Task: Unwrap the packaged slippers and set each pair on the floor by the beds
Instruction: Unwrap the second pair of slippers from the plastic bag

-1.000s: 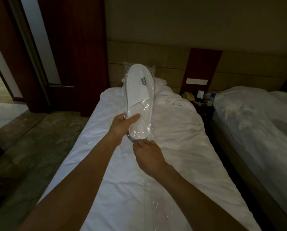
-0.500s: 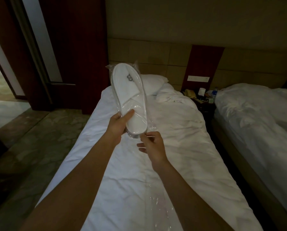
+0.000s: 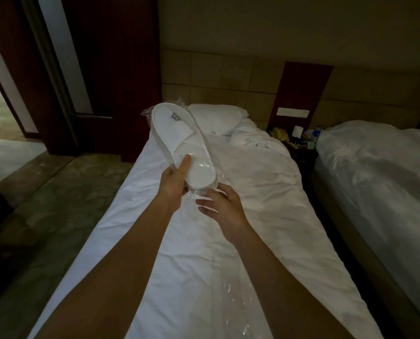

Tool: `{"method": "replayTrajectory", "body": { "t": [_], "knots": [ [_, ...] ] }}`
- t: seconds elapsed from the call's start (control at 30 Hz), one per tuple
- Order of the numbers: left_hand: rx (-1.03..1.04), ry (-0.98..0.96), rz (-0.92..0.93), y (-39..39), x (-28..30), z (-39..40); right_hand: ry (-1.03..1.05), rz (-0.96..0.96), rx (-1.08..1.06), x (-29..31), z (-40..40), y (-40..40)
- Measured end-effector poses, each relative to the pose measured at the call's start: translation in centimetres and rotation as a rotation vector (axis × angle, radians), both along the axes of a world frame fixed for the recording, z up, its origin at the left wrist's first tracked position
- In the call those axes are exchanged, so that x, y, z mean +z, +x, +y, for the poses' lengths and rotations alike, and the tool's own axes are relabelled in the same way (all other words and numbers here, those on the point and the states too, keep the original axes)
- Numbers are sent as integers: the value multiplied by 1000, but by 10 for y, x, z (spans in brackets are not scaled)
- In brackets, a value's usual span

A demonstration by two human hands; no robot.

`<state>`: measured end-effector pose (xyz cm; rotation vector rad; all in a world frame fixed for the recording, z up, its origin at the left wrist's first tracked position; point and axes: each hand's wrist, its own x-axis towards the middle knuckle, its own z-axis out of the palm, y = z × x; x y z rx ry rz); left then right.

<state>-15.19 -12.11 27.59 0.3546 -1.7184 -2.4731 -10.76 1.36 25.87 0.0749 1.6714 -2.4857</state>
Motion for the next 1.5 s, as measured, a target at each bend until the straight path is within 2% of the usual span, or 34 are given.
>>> {"method": "replayTrajectory", "body": {
  "t": [0.17, 0.37, 0.53, 0.73, 0.9, 0.97, 1.1, 1.23, 1.37, 1.5],
  "knots": [
    [-23, 3, 19, 3, -3, 1, -14, 3, -9, -3, 1, 0],
    [-25, -3, 23, 5, -5, 1, 41, 144, -38, -2, 0, 2],
    [-7, -3, 4, 5, -4, 2, -146, 77, 15, -4, 2, -1],
    [-61, -32, 55, 8, -4, 7, -151, 40, -129, -8, -4, -6],
    [-115, -111, 90, 4, -9, 16, -128, -45, -85, -10, -6, -12],
    [-112, -96, 67, 2, -11, 20, -160, -70, -97, -15, -4, -13],
    [-166, 76, 4, 4, -23, 30, -210, -79, -125, -26, 3, -13],
    [-130, -10, -94, 9, -47, 41, -241, -118, -143, -35, 10, -10],
    [-21, 4, -160, -1, -61, 44, -157, -179, -120, -51, 13, 5],
    [-53, -13, -222, -11, -81, 54, -173, -280, -167, -68, 24, 17]
  ]
}}
